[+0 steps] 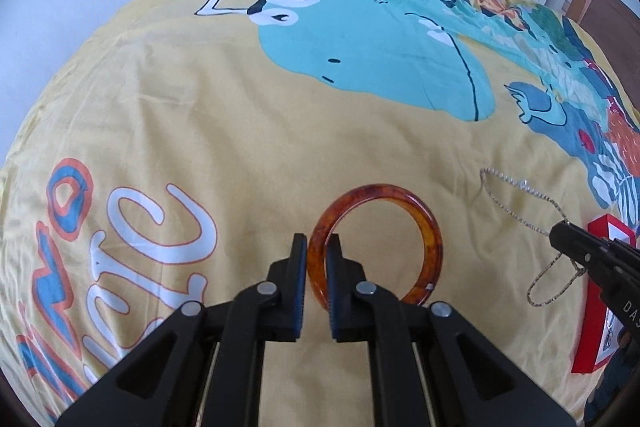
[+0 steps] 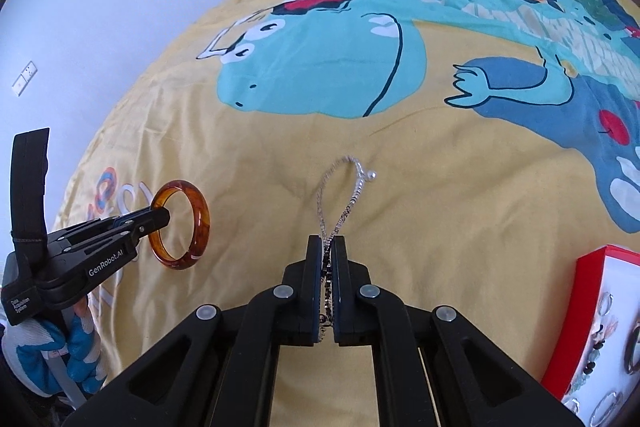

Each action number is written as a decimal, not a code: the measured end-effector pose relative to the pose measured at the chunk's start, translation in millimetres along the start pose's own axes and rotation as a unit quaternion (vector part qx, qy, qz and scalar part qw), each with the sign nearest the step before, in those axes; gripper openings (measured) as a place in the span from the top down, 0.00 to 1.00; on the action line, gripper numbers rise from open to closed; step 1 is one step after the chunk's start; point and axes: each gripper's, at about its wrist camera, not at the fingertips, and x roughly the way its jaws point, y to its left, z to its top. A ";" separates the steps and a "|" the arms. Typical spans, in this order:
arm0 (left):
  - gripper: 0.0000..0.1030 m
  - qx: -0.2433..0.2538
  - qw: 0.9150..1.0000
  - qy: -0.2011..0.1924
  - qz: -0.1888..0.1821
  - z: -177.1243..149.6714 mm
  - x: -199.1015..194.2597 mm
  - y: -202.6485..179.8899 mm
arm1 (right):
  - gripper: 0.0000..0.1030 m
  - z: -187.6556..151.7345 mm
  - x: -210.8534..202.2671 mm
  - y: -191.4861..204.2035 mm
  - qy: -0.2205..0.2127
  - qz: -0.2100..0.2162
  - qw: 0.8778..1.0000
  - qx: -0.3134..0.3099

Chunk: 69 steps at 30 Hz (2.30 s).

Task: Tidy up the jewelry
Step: 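Lift the amber bangle and silver chain and carry both over the red box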

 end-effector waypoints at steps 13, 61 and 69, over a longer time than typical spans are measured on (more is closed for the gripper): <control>0.92 0.029 0.999 -0.021 0.019 -6.6 -49.5 -12.7 | 0.96 -5.2 -48.6 13.4 -0.027 0.011 1.000 0.006; 0.92 0.106 0.994 -0.022 -0.021 -1.4 -131.5 -160.3 | 0.96 -27.2 -199.2 -66.8 -0.101 -0.027 0.993 0.056; 0.92 0.130 0.990 -0.015 -0.044 -3.2 -124.7 -212.8 | 0.96 -37.7 -216.4 -110.5 -0.109 -0.051 0.989 0.085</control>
